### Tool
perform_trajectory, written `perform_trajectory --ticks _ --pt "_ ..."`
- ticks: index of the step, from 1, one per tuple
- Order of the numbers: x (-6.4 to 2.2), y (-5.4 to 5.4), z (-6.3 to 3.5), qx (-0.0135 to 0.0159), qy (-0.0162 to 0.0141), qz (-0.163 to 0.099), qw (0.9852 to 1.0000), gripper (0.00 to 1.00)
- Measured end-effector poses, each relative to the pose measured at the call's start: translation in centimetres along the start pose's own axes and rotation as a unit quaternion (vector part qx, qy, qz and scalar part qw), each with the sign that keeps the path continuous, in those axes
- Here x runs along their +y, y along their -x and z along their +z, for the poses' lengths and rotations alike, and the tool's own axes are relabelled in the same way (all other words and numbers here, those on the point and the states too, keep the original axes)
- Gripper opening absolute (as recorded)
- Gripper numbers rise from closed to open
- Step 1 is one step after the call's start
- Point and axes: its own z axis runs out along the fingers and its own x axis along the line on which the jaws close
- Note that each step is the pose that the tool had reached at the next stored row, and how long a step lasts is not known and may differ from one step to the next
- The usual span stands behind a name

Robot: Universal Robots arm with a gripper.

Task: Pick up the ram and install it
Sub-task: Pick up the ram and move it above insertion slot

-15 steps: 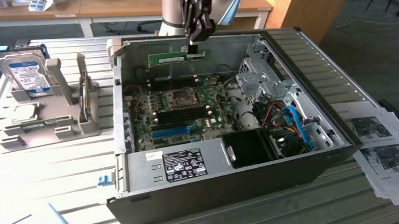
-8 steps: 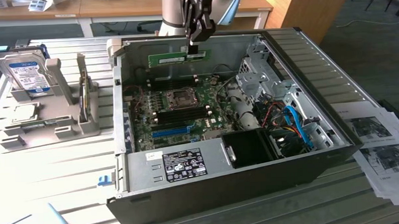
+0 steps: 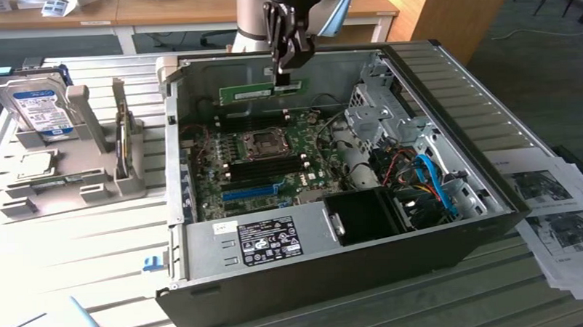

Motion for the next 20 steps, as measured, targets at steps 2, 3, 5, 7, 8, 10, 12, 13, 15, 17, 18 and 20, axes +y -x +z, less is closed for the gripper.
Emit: perform_trajectory --ticks 2,3,5,7,8,10,12,13,15,17,18,20 --pt "-0.01 -0.01 0.32 0.0001 -0.0016 0.000 1.0000 0.11" --pt "-0.01 -0.01 0.47 0.0001 -0.0023 0.000 1.0000 0.11" --pt "-0.02 -0.01 0.78 0.0002 -0.0038 0.000 1.0000 0.11" --pt "-0.03 -0.01 1.01 0.0003 -0.0043 0.000 1.0000 0.11" --pt "-0.03 -0.01 1.05 0.0004 -0.0043 0.000 1.0000 0.11" --pt "-0.03 -0.02 1.06 0.0004 -0.0043 0.000 1.0000 0.11" --pt "-0.03 -0.02 1.06 0.0003 -0.0043 0.000 1.0000 0.11" --pt "-0.07 -0.02 1.07 0.0003 -0.0043 0.001 1.0000 0.11" --pt "-0.20 -0.03 1.08 0.0002 -0.0044 0.002 1.0000 0.11" --pt "-0.24 -0.03 1.09 0.0002 -0.0044 0.007 1.0000 0.11" --pt "-0.24 -0.03 1.09 0.0002 -0.0044 0.008 1.0000 0.11" --pt "-0.25 -0.03 1.09 0.0002 -0.0044 0.008 1.0000 0.11"
